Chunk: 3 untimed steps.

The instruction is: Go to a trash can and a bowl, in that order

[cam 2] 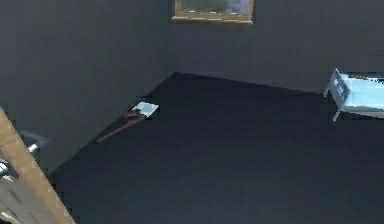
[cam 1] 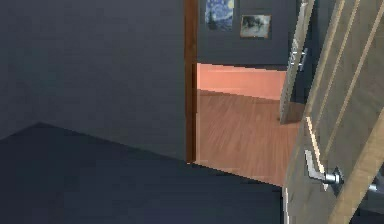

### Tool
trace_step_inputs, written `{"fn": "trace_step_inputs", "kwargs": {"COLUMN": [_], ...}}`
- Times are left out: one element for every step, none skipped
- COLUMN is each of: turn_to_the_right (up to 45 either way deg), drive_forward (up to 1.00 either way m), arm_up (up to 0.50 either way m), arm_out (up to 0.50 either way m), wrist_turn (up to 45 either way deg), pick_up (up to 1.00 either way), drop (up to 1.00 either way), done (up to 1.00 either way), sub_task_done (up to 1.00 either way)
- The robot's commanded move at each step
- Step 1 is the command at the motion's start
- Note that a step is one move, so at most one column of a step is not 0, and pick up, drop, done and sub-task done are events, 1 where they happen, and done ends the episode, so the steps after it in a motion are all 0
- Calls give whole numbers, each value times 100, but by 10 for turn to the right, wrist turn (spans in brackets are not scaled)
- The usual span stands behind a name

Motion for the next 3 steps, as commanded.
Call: {"fn": "trace_step_inputs", "kwargs": {"turn_to_the_right": [0, 60, 0], "drive_forward": [30, 0, 25], "arm_up": [0, 0, 0], "arm_out": [0, 0, 0], "wrist_turn": [0, 0, 0], "pick_up": [0, 0, 0], "drop": [0, 0, 0], "done": [0, 0, 0], "sub_task_done": [0, 0, 0]}}
